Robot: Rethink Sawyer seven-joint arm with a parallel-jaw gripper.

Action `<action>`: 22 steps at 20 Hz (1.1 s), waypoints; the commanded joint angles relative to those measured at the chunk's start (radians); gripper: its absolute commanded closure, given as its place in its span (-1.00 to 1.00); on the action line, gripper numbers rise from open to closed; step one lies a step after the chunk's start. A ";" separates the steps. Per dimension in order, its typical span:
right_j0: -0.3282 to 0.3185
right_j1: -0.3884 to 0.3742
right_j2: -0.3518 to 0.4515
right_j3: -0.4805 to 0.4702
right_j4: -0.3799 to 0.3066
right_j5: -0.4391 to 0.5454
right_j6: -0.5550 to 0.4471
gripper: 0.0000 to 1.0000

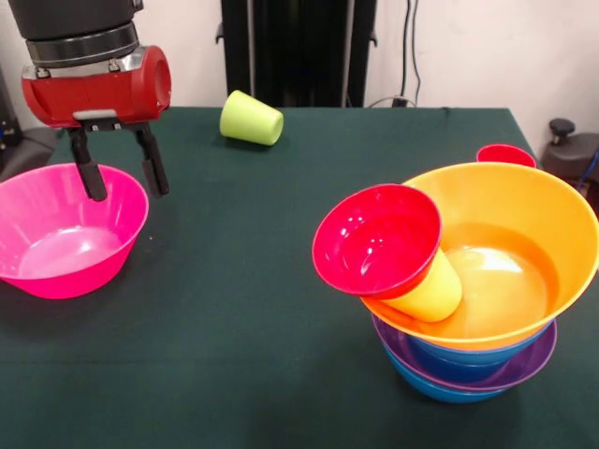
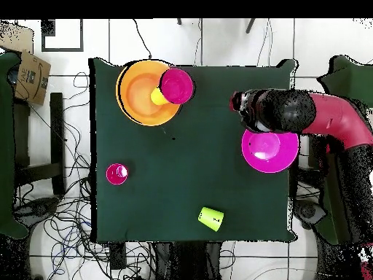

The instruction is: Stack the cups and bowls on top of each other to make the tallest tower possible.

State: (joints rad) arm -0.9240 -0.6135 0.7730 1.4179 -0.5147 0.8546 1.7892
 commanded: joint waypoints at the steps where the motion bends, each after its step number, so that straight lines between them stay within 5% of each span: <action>1: 0.143 -0.037 -0.150 -0.115 -0.126 0.309 -0.133 -1.00; 22: 0.057 -0.039 -0.118 -0.043 -0.096 0.267 -0.232 -1.00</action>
State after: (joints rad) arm -0.8678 -0.6944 0.6871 1.3653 -0.5505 1.0774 1.7892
